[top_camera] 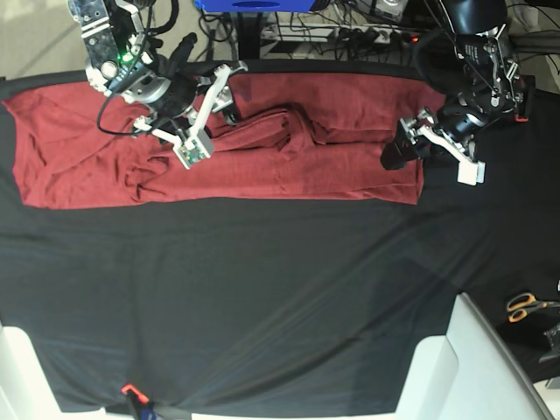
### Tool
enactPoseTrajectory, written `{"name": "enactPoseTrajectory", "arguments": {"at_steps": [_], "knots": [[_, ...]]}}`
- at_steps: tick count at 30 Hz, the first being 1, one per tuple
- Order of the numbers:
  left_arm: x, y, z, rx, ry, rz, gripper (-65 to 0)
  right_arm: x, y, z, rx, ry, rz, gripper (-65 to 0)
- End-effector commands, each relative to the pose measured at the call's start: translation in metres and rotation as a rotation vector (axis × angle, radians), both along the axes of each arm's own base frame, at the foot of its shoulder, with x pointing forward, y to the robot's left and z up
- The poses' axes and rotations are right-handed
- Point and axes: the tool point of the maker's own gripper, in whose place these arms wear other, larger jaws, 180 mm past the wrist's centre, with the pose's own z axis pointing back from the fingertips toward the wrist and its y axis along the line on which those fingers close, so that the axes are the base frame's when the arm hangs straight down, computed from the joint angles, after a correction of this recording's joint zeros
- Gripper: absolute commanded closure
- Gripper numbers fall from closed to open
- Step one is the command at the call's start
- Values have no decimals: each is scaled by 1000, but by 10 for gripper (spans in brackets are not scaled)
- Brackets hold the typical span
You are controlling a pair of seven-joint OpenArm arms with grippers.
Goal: Fold the T-shirt properly
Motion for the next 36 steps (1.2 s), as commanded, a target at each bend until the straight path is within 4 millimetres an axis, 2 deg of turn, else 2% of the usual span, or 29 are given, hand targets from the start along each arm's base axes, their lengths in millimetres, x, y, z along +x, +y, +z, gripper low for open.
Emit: {"name": "enactPoseTrajectory", "arguments": {"at_steps": [1, 3, 4, 8, 12, 23, 30, 32, 34, 35, 36], "knots": [[-28, -6, -26, 35, 156, -63, -546, 7, 4, 11, 28, -40, -3, -300], [-28, -6, -29, 25, 164, -55, -538, 7, 4, 11, 28, -40, -3, -300], [-29, -6, -29, 23, 164, -50, -513, 7, 4, 11, 28, -40, -3, -300], [-20, -2, -26, 25, 116, -16, -346, 7, 3, 11, 27, -40, -6, -300], [-20, -1, -25, 26, 115, -11, -245, 8, 1, 11, 23, -41, -7, -300], [-18, 0, -24, 31, 110, -15, -229, 8, 2, 11, 24, -42, -8, -300], [-19, 10, -22, 56, 116, -24, -222, 10, 2, 12, 24, -45, -8, -300], [-20, 11, -22, 59, 118, -24, -165, 10, 3, 12, 27, -46, -6, -300], [-20, 15, -22, 66, 119, -25, -38, 10, 4, 13, 29, -48, -5, -300], [-20, 16, -22, 67, 119, -25, 0, 11, 5, 13, 30, -49, -4, -300], [-20, 16, -22, 67, 119, -25, 0, 11, 5, 13, 30, -49, -4, -300]]}}
